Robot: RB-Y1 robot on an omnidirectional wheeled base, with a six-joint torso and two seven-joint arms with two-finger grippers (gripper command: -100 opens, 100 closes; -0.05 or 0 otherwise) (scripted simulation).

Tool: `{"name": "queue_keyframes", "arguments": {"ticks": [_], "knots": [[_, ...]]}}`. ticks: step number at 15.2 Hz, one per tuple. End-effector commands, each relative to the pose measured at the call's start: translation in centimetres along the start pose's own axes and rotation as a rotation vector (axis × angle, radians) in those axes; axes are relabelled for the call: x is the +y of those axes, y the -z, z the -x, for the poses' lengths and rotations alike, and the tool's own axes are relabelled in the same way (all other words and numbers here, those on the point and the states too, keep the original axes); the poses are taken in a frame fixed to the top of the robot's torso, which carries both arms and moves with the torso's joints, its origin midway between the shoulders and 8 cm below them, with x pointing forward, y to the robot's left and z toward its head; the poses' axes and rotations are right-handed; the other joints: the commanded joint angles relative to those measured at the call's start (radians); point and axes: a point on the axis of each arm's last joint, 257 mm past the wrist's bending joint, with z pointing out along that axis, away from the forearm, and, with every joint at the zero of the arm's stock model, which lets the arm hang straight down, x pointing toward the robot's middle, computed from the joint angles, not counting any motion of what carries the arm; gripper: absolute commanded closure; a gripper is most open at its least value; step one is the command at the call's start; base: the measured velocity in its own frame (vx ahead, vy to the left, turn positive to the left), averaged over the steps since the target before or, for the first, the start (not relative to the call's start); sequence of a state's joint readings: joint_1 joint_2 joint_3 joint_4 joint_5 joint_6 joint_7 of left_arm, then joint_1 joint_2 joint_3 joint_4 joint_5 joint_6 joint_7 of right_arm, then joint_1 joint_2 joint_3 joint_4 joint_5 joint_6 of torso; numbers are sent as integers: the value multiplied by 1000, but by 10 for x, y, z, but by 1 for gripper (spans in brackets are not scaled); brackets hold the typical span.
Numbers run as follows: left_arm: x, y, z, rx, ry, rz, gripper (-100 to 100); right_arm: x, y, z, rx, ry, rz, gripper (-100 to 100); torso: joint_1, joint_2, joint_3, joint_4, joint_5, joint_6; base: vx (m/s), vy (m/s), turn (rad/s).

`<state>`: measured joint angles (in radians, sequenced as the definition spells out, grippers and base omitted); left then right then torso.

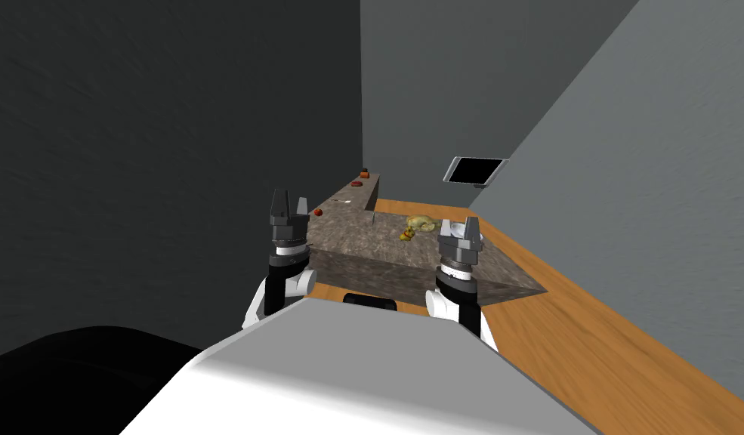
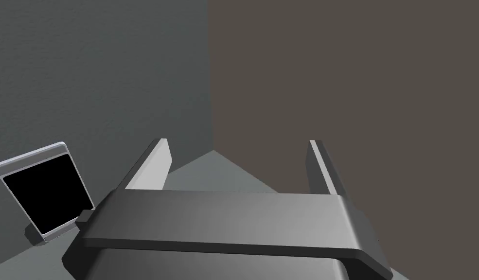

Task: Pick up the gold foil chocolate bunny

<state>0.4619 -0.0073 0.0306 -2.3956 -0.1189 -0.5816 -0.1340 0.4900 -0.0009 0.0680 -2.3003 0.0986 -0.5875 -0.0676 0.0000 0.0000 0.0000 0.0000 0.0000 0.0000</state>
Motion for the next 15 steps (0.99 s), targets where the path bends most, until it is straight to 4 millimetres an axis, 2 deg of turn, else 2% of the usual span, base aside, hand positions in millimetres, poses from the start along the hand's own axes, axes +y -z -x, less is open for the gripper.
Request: {"name": "queue_keyframes", "arguments": {"ticks": [1, 5, 6, 10, 11, 14, 15], "knots": [[0, 0, 0, 0, 0, 0, 0, -4, 1, -4, 34, 19, -12, -100, 0, 0, 0, 0, 0, 0, 1, 4, 12], [0, 0, 0, 0, 0, 0, 0, -29, 8, -17, 141, 111, -70, -100, 1, 0, 0, 0, 0, 0, 0, 17, 39], [0, 0, 0, 0, 0, 0, 0, -29, 8, -17, 141, 111, -70, -100, 1, 0, 0, 0, 0, 0, 2, 22, 28], [0, 0, 0, 0, 0, 0, 0, -70, 19, -24, 253, 262, -158, -100, 2, 0, 0, 0, 0, 0, 0, 32, 58], [0, 0, 0, 0, 0, 0, 0, -70, 19, -24, 253, 262, -158, -100, 2, 0, 0, 0, 0, 0, 0, 38, 53], [0, 0, 0, 0, 0, 0, 0, -109, 31, -22, 337, 408, -235, -100, 2, -1, -1, 0, 1, 0, 7, 39, 80], [0, 0, 0, 0, 0, 0, 0, -109, 31, -22, 337, 408, -235, -100, 3, -1, 0, 0, 1, 0, 3, 35, 49]]}}
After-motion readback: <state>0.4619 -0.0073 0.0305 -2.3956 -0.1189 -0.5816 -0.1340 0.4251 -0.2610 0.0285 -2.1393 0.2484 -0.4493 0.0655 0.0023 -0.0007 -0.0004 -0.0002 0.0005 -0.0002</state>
